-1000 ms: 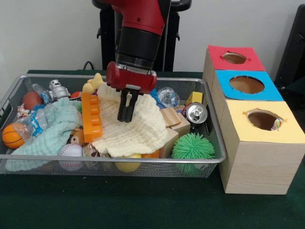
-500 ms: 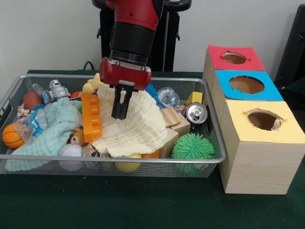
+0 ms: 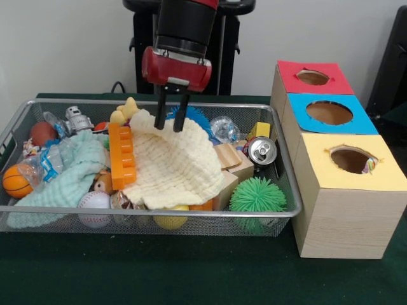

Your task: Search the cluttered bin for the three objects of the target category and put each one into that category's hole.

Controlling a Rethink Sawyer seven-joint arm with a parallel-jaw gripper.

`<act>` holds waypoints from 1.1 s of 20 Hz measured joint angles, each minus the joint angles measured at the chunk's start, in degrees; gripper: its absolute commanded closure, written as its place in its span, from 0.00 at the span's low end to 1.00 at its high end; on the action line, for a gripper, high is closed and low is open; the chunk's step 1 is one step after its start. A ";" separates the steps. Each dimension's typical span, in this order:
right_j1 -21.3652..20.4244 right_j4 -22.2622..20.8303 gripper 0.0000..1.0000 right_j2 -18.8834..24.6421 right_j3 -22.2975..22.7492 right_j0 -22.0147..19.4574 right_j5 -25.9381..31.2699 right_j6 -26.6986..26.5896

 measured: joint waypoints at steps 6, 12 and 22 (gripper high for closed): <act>-0.95 0.79 0.00 0.08 2.16 0.72 2.54 0.00; -1.39 1.34 0.00 0.10 3.60 1.97 5.01 0.00; -1.47 1.43 0.00 0.57 4.73 0.97 8.10 0.00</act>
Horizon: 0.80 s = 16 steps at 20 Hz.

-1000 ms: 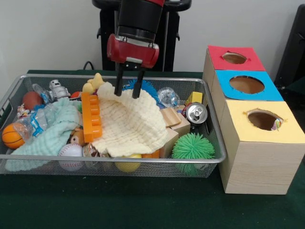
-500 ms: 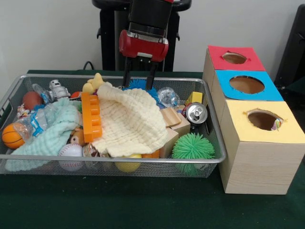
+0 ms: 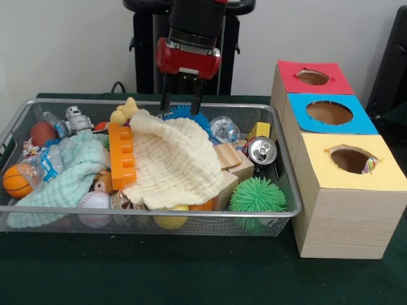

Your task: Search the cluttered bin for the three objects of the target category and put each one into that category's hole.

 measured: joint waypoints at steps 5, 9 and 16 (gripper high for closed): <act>3.06 0.01 0.00 -0.53 0.19 0.98 0.00 0.00; 5.91 0.02 0.00 -1.38 0.21 2.37 -0.05 0.00; 11.18 0.10 0.00 -5.94 0.18 7.28 -5.89 0.00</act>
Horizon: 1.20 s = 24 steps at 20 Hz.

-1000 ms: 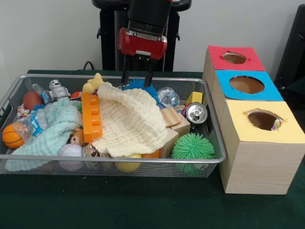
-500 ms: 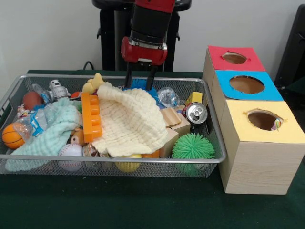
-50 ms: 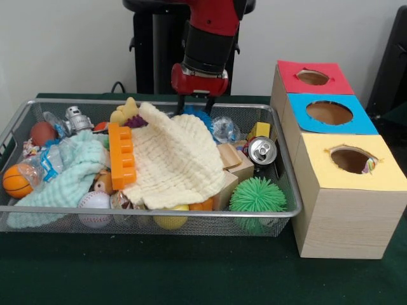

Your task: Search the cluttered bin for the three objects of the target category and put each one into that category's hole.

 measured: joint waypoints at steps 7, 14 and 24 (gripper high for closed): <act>3.75 0.02 0.00 -5.58 0.07 4.67 -10.38 0.00; 1.24 -0.17 0.00 -6.25 0.14 2.45 -12.67 0.00; -7.66 -3.90 0.00 0.83 -0.09 -6.82 -12.66 0.00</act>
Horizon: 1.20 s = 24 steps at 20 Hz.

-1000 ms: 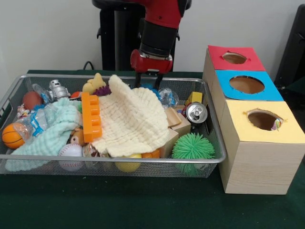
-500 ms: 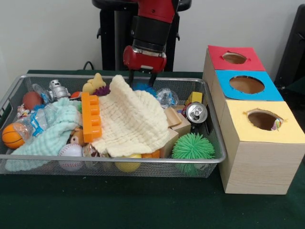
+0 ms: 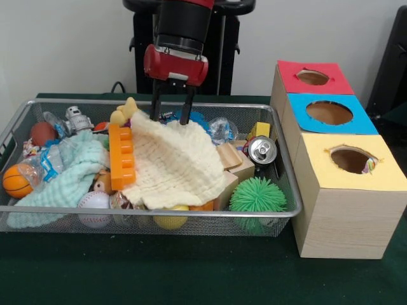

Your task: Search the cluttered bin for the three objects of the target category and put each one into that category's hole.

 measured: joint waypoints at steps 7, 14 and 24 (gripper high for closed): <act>-3.19 -3.04 0.00 6.71 -1.77 -5.04 0.04 0.00; -5.83 -5.75 0.00 16.42 -3.25 -12.35 0.98 0.00; -7.71 -6.22 0.00 27.18 -3.28 -22.74 9.13 0.00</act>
